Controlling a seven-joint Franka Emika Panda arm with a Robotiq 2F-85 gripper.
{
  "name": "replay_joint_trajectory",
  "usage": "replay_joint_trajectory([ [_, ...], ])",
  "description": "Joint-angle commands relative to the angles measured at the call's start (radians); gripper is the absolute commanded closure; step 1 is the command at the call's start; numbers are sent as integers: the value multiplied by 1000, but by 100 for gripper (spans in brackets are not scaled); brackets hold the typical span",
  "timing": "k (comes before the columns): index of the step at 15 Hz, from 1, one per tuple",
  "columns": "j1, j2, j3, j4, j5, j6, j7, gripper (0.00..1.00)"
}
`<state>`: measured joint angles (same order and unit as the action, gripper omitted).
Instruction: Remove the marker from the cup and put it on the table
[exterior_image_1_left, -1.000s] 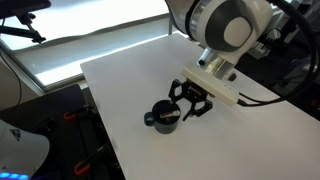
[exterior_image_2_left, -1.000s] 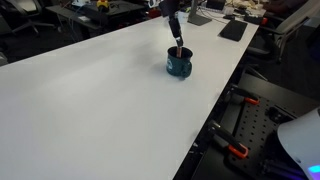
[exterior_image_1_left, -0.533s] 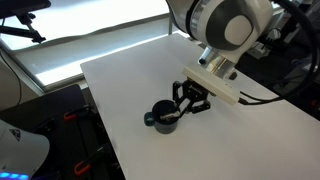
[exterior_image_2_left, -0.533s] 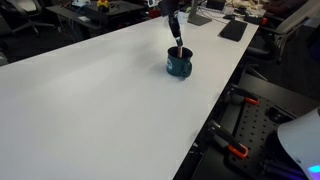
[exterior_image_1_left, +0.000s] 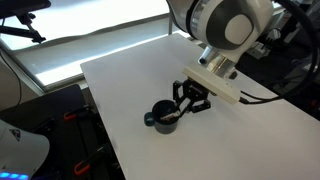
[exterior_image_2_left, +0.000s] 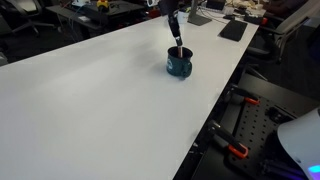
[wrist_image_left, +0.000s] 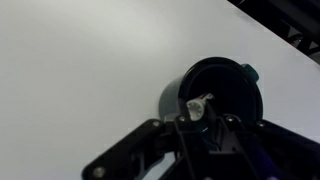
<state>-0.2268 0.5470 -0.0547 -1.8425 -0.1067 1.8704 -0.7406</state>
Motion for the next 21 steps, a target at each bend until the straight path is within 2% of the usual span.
replay_joint_trajectory([
  [1, 1, -12, 2, 5, 0, -14, 23, 95],
  [11, -37, -136, -19, -11, 54, 3, 60, 95],
  [21, -67, -264, -86, -35, 53, 38, 107, 95],
])
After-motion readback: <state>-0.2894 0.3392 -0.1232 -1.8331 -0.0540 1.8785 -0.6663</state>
